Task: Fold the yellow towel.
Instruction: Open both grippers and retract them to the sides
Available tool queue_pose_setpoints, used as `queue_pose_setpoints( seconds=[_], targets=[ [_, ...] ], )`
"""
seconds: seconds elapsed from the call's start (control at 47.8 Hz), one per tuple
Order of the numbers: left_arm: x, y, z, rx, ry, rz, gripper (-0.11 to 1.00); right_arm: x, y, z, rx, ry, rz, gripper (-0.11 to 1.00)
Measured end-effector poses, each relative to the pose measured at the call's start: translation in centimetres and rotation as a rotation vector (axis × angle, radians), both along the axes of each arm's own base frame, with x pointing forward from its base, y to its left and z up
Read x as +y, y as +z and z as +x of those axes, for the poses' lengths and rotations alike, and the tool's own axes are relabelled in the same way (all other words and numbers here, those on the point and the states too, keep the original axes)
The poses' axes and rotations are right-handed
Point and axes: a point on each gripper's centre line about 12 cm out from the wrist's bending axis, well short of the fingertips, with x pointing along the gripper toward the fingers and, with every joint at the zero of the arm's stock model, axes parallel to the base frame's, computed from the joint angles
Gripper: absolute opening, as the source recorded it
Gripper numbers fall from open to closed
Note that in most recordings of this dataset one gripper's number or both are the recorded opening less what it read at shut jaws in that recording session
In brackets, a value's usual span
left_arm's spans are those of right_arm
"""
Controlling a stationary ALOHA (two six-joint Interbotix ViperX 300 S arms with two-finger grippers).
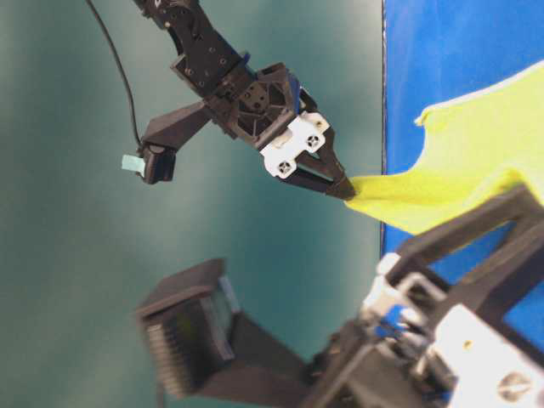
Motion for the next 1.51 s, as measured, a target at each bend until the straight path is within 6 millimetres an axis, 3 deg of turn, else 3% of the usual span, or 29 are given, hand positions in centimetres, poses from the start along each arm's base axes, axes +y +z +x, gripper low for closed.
queue_pose_setpoints(
  seconds=[0.063, 0.209, 0.377, 0.586, 0.858, 1.109, 1.507],
  targets=[
    [0.1, 0.7, -0.3, 0.002, 0.001, 0.000, 0.86, 0.2, 0.0, -0.1, 0.002, 0.004, 0.000, 0.61],
    [0.4, 2.3, -1.8, 0.035, 0.005, -0.005, 0.81, 0.5, 0.6, -0.7, -0.007, 0.006, -0.007, 0.61],
    [0.7, 4.7, -4.1, 0.050, 0.004, -0.008, 0.81, 1.0, 2.6, -2.0, -0.045, 0.007, -0.026, 0.61],
    [1.3, 7.2, -6.9, -0.016, 0.001, -0.014, 0.81, 3.2, 4.2, -4.7, -0.080, 0.032, -0.043, 0.61],
    [3.7, 7.8, -10.5, -0.126, 0.055, -0.028, 0.81, 6.7, 4.4, -9.4, -0.130, 0.081, -0.056, 0.61],
    [6.7, 8.4, -12.9, -0.233, 0.140, -0.014, 0.81, 10.2, 5.0, -12.9, -0.302, 0.156, -0.080, 0.61],
    [7.7, 8.3, -13.3, -0.247, 0.172, -0.001, 0.81, 10.6, 4.7, -13.4, -0.349, 0.158, -0.071, 0.61]
  ],
)
